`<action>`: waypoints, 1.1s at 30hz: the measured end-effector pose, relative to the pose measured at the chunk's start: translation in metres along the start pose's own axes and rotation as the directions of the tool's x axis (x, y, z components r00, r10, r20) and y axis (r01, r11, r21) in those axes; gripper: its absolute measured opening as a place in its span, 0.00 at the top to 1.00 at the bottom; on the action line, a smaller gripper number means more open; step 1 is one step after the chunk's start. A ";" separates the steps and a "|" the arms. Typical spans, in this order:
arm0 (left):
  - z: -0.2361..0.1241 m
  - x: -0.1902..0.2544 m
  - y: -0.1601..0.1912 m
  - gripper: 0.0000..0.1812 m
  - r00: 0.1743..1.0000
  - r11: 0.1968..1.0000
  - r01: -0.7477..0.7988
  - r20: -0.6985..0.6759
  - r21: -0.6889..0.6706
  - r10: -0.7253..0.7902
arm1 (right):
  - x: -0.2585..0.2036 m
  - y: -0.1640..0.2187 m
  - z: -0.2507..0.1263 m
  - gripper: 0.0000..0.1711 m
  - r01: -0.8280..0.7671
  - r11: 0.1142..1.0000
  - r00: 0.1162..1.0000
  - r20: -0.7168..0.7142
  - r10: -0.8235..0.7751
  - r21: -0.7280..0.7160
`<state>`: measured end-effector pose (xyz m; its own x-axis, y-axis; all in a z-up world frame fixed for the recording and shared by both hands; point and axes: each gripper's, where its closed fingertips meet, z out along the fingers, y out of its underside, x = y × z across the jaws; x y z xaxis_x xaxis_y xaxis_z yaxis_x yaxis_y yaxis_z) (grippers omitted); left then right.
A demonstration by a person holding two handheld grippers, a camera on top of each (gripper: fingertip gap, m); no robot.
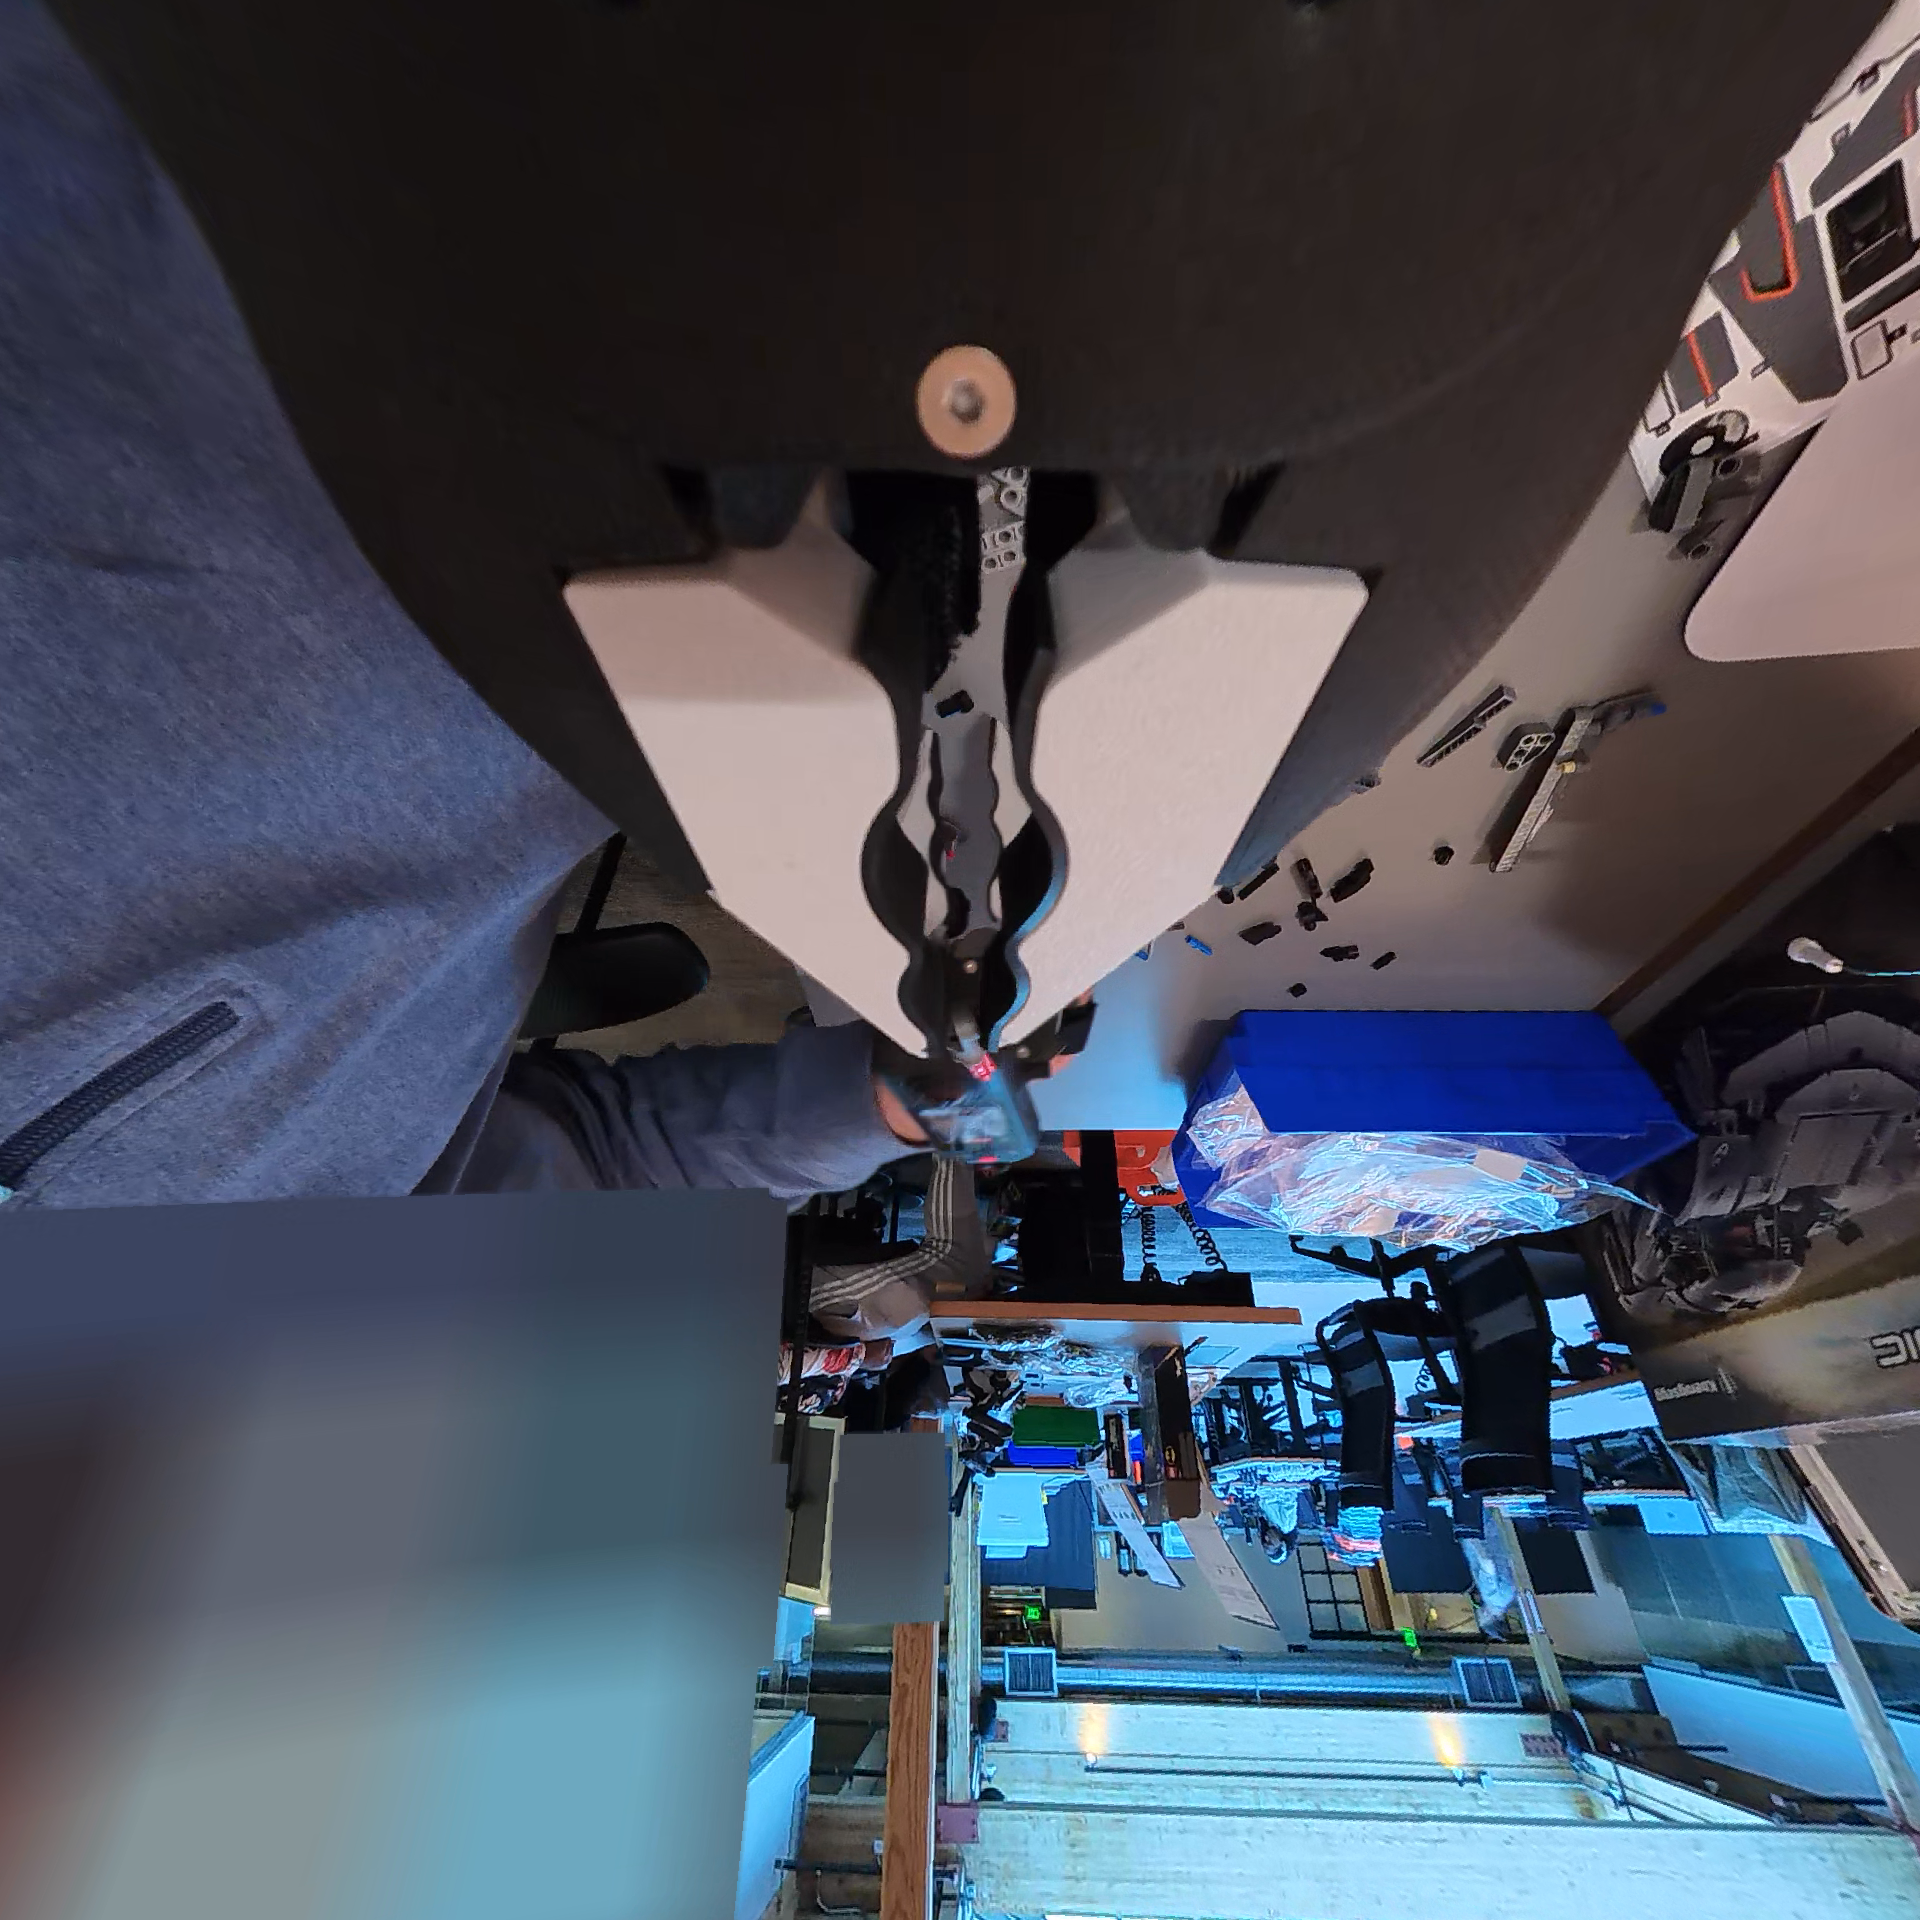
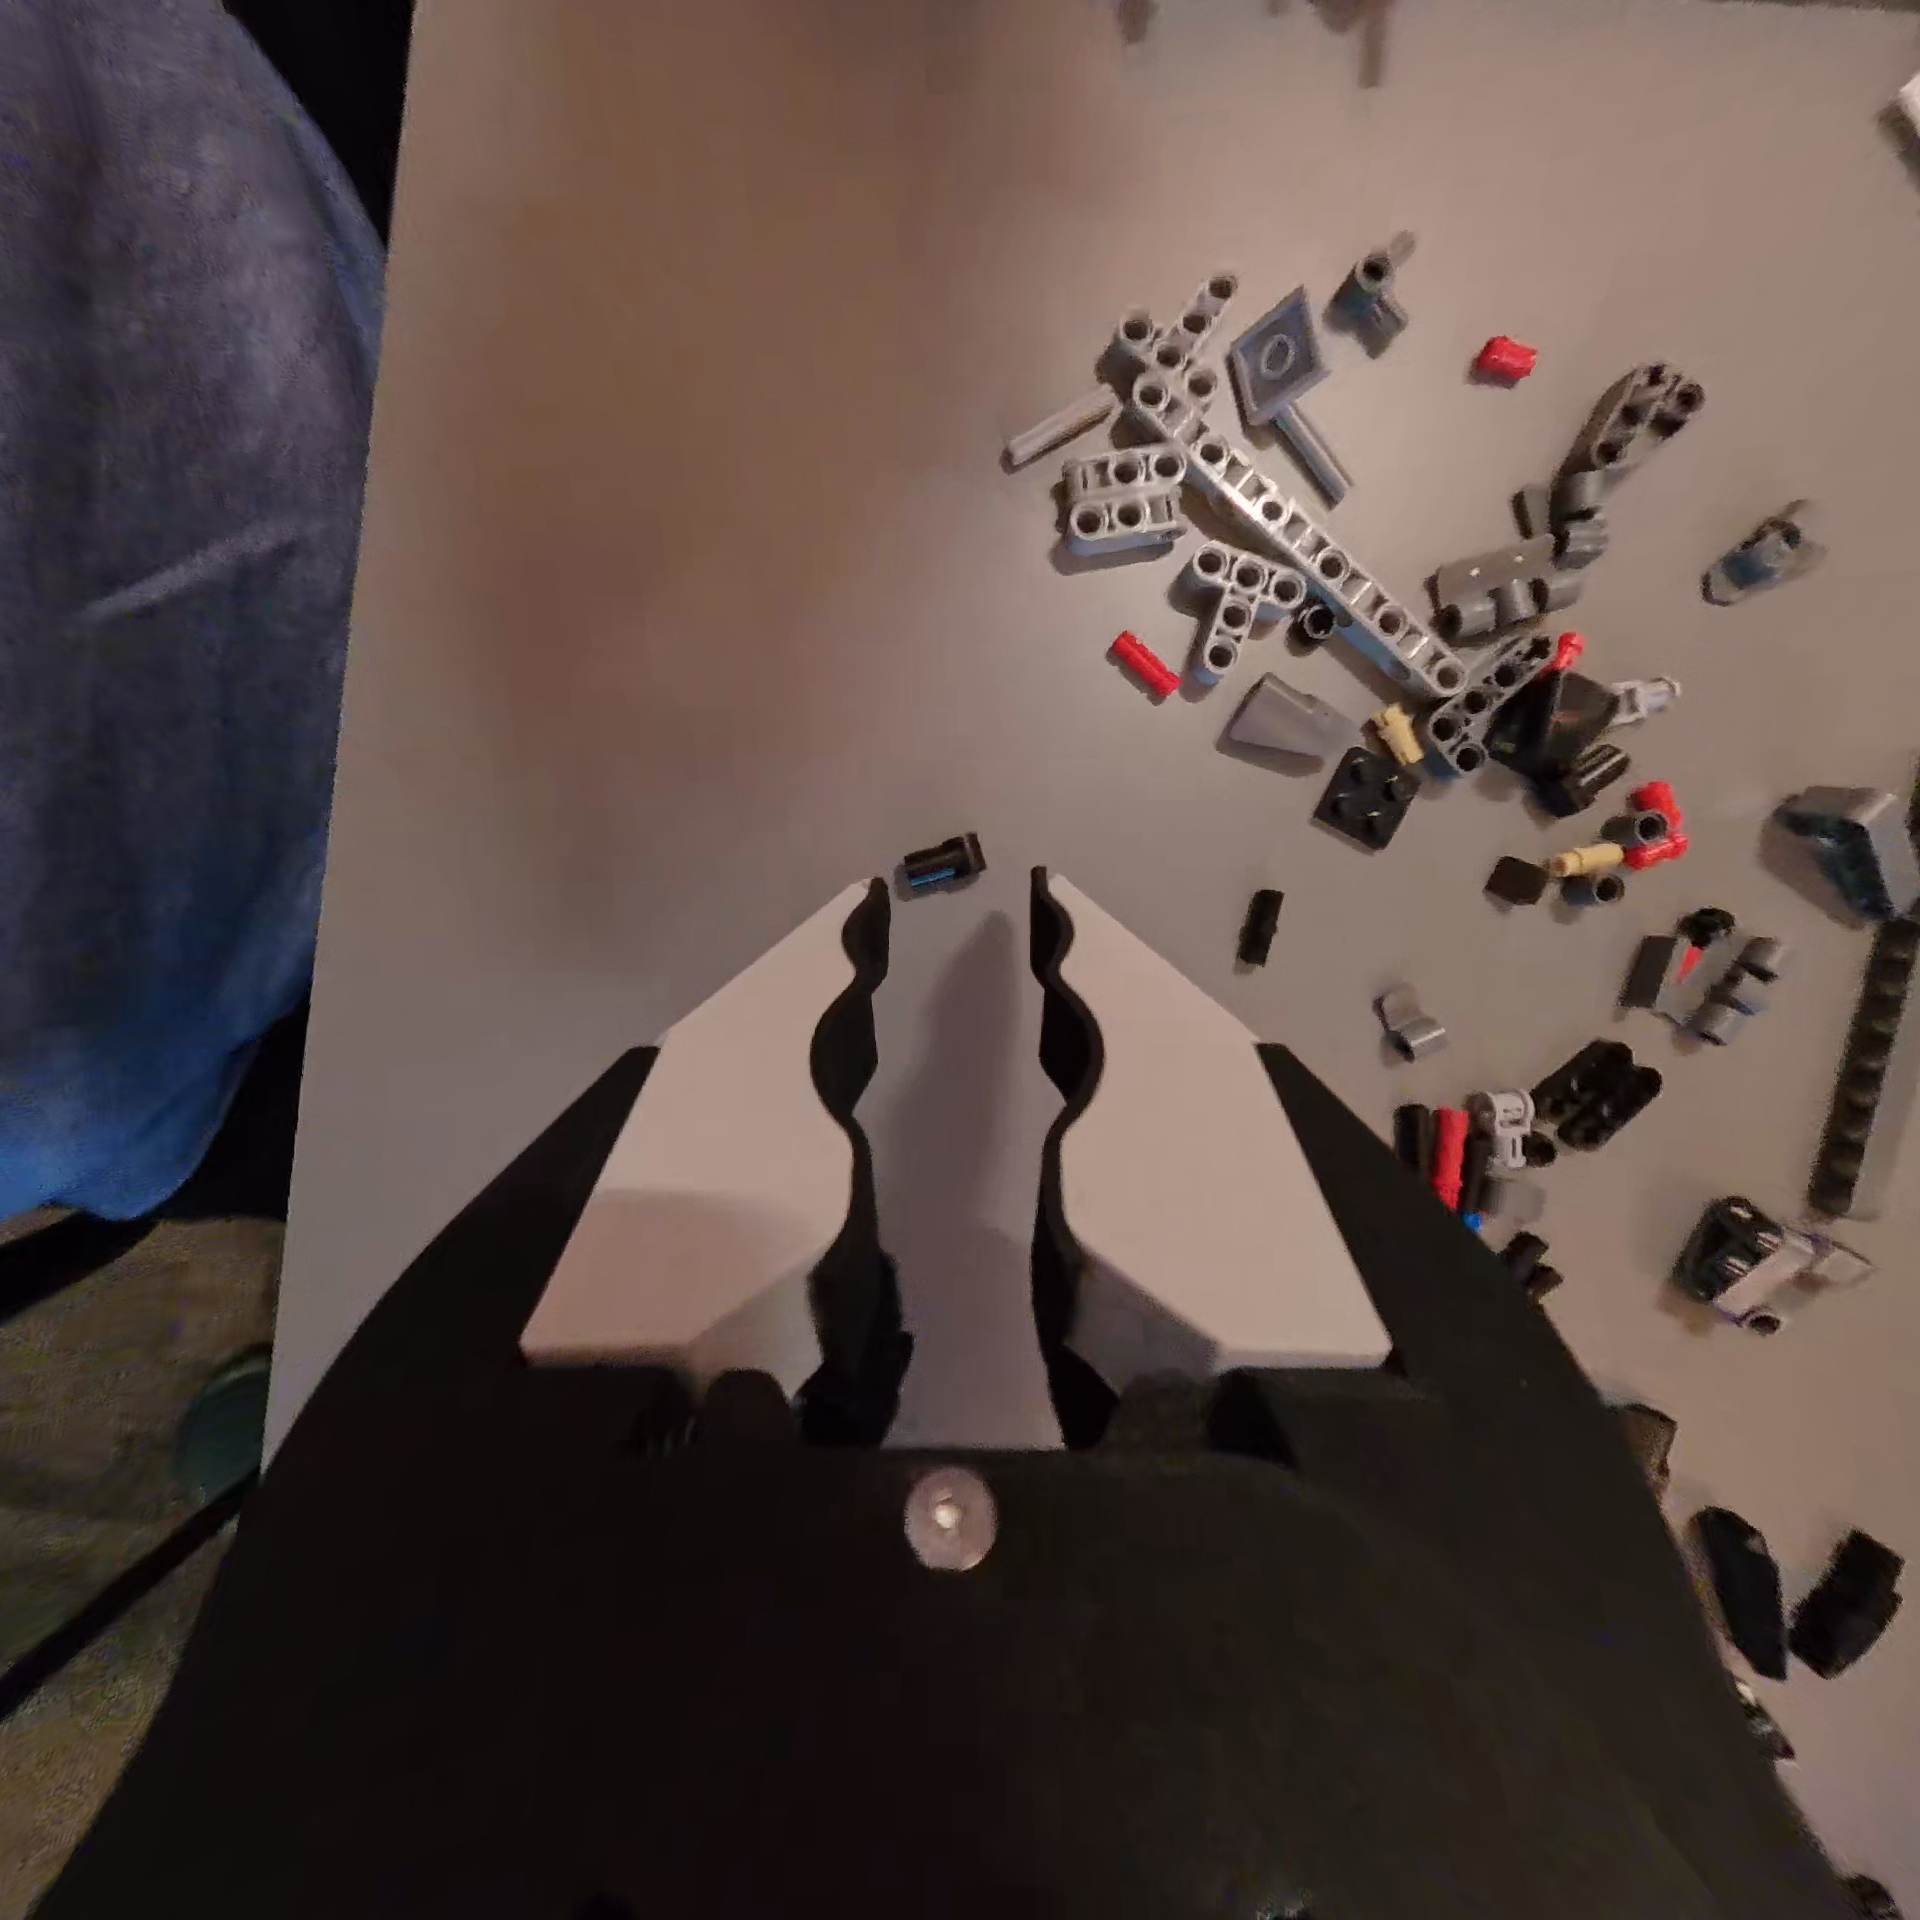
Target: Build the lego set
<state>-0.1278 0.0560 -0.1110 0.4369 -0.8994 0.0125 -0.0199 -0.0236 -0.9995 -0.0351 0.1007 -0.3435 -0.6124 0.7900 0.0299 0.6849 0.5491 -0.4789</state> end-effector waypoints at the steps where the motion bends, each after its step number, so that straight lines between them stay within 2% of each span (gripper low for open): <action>1: -0.001 0.000 0.000 0.98 1.000 1.000 0.000 0.001 0.000 0.000 | 0.001 0.003 0.002 0.86 -0.004 1.000 1.000 0.011 0.004 -0.023; 3: -0.004 0.001 0.001 0.98 1.000 1.000 0.001 0.005 0.003 -0.001 | 0.002 0.009 0.005 0.92 -0.031 0.998 0.999 0.027 0.033 -0.054; 8: -0.008 -0.002 0.004 0.98 1.000 1.000 0.009 0.012 0.007 -0.009 | 0.005 0.007 0.007 0.92 -0.033 0.999 0.999 -0.018 0.032 -0.016; 11: -0.008 -0.003 0.004 0.98 1.000 1.000 0.013 0.008 0.012 -0.013 | 0.013 0.007 0.007 0.92 0.046 0.999 0.997 -0.068 -0.048 -0.028; 17: -0.003 -0.001 0.005 0.98 1.000 1.000 0.006 0.002 0.002 -0.006 | 0.006 0.000 0.011 0.91 0.183 0.982 0.983 0.017 -0.183 -0.041; 23: -0.001 -0.001 0.011 0.98 1.000 1.000 0.013 0.005 0.003 -0.013 | 0.002 -0.011 0.015 0.91 0.070 0.998 0.996 0.056 -0.070 0.003; 30: 0.004 -0.003 0.017 0.98 1.000 1.000 0.025 -0.011 0.001 -0.025 | 0.003 -0.010 0.017 0.93 0.097 0.994 0.994 0.035 -0.099 0.056; 33: 0.007 -0.002 0.019 0.98 1.000 1.000 0.026 -0.013 -0.005 -0.026 | 0.001 -0.013 0.018 0.97 0.099 0.992 0.993 0.052 -0.103 0.080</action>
<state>-0.1226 0.0607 -0.1304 0.4259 -0.9039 0.0390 -0.0134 -0.0494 -0.9987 -0.0515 0.0895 -0.3534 -0.6998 0.7136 0.0333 0.5872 0.6011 -0.5420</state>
